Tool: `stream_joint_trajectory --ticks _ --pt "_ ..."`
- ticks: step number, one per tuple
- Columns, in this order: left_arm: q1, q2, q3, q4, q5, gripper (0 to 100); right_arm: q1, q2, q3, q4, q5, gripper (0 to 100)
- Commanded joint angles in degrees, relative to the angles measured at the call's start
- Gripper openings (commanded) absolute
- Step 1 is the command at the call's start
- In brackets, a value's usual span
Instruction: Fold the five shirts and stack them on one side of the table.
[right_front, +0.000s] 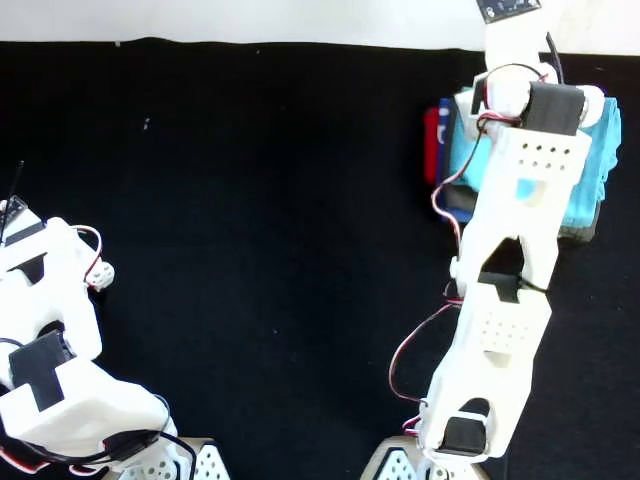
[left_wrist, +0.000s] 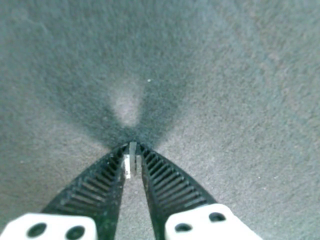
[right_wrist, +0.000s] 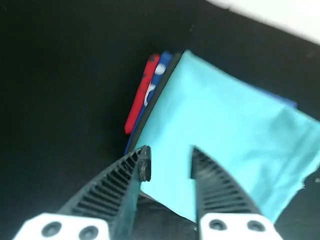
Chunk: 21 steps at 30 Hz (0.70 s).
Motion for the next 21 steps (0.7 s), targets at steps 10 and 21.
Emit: stream_joint_trajectory --ticks 10,21 --pt "0.6 0.1 0.2 -1.1 0.6 1 2.1 12.6 0.5 -0.8 -0.5 3.4" --pt "0.4 -5.2 0.1 0.1 0.3 1 1.7 -7.8 -6.6 0.7 -10.8 3.7"
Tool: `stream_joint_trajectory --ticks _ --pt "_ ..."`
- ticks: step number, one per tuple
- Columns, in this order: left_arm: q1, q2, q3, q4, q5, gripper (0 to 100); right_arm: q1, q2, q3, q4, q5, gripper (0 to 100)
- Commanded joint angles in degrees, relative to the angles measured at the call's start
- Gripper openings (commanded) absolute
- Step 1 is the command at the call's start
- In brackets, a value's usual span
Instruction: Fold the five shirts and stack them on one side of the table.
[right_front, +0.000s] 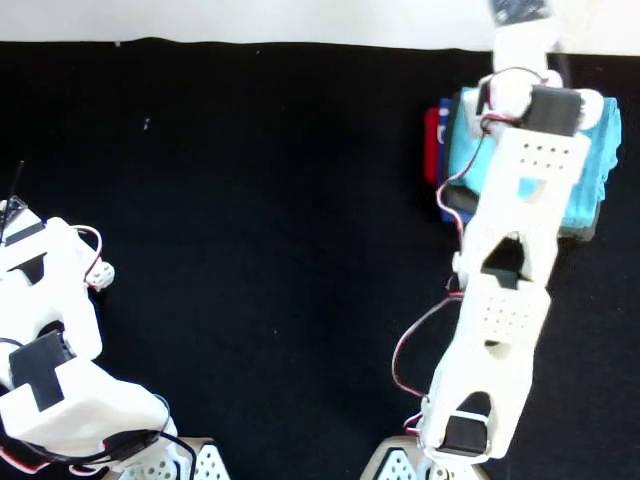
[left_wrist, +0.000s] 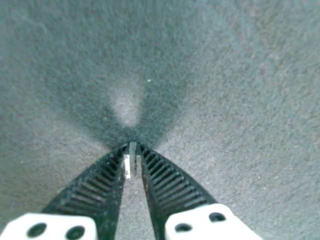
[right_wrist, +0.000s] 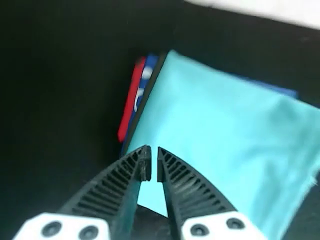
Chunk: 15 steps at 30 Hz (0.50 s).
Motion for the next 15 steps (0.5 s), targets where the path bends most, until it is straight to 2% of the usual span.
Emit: stream_joint_trajectory --ticks 1,4,10,15 --pt "0.4 -7.6 0.0 0.9 0.3 1 -1.0 -12.6 4.7 0.7 -3.8 3.7" --pt "1.5 -20.7 0.4 5.9 0.3 1 -4.4 -24.4 18.2 0.7 -3.8 3.7" --pt "8.2 -42.7 2.8 20.3 0.3 1 -10.9 -50.2 48.2 0.5 -3.9 3.4" --pt "11.5 -54.4 14.1 21.4 0.3 1 -14.0 -64.7 71.2 0.3 -3.9 3.4"
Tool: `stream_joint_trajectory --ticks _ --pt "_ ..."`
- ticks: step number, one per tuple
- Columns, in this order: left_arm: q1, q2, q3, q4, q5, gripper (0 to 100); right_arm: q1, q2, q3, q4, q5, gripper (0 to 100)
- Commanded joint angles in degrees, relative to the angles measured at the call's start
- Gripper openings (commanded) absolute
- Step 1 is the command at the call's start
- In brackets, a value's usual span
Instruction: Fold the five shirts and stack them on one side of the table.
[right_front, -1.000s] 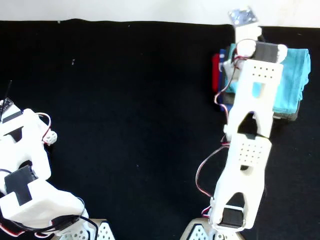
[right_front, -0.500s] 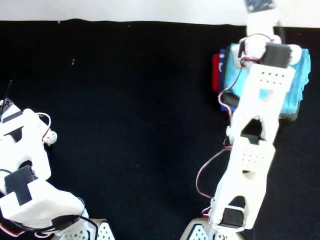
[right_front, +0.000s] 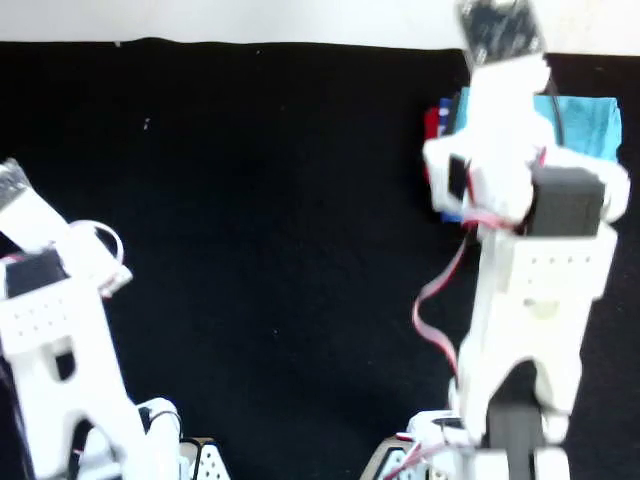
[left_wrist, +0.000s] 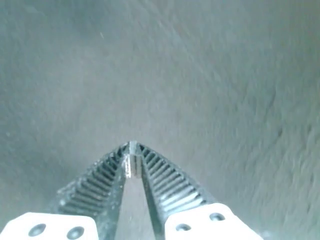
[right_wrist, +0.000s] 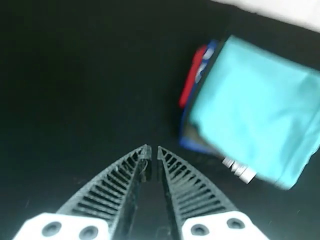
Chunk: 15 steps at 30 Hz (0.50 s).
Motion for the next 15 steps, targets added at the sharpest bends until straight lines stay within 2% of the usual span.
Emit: stream_joint_trajectory --ticks 1,5,10,15 --pt "1.8 -8.7 7.2 0.7 0.4 1 -2.0 -11.2 16.7 0.3 -0.7 3.4" --pt "1.6 -16.0 15.3 0.7 0.4 1 -2.0 -19.7 30.7 0.3 -1.4 3.3" --pt "1.7 -26.8 23.9 0.7 0.4 1 -1.7 -28.8 45.9 -1.8 -14.9 3.3" --pt "1.7 -41.0 34.3 0.8 0.6 1 -1.6 -36.5 64.2 -12.4 -17.8 3.3"
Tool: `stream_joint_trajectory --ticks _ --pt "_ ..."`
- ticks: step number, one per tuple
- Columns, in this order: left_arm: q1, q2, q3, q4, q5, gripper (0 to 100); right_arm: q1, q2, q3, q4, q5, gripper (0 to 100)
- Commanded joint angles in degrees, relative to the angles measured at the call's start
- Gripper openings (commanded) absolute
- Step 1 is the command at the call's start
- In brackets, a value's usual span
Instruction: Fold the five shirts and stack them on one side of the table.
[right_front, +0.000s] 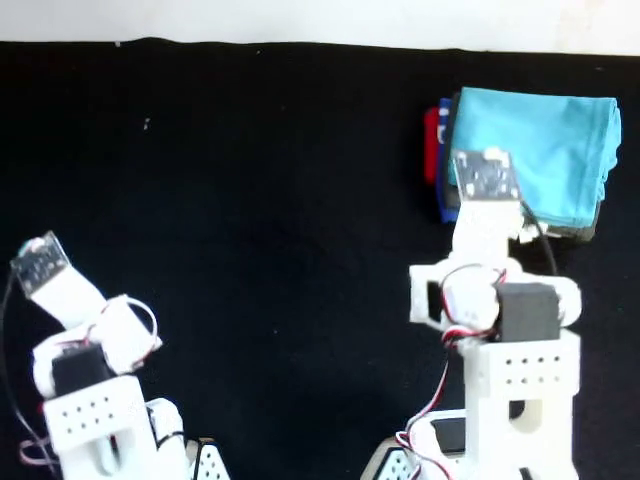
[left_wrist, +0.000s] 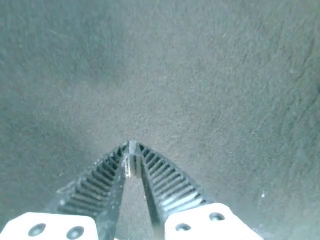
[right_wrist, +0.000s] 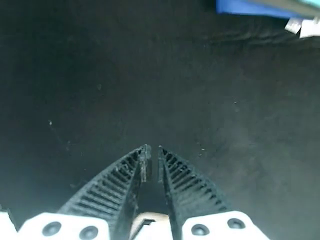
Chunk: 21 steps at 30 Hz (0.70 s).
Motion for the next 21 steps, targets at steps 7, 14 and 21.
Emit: stream_joint_trajectory --ticks 7,14,21 --pt "2.7 -30.8 19.2 0.2 0.7 1 -0.4 -14.9 34.9 -21.5 -1.4 3.3" --pt "14.5 -27.7 21.2 0.5 7.0 1 -0.4 -27.9 53.1 -31.7 -1.6 3.3" --pt "19.6 -28.5 24.8 1.0 12.6 1 -0.4 -44.4 70.1 -34.0 -1.6 3.3"
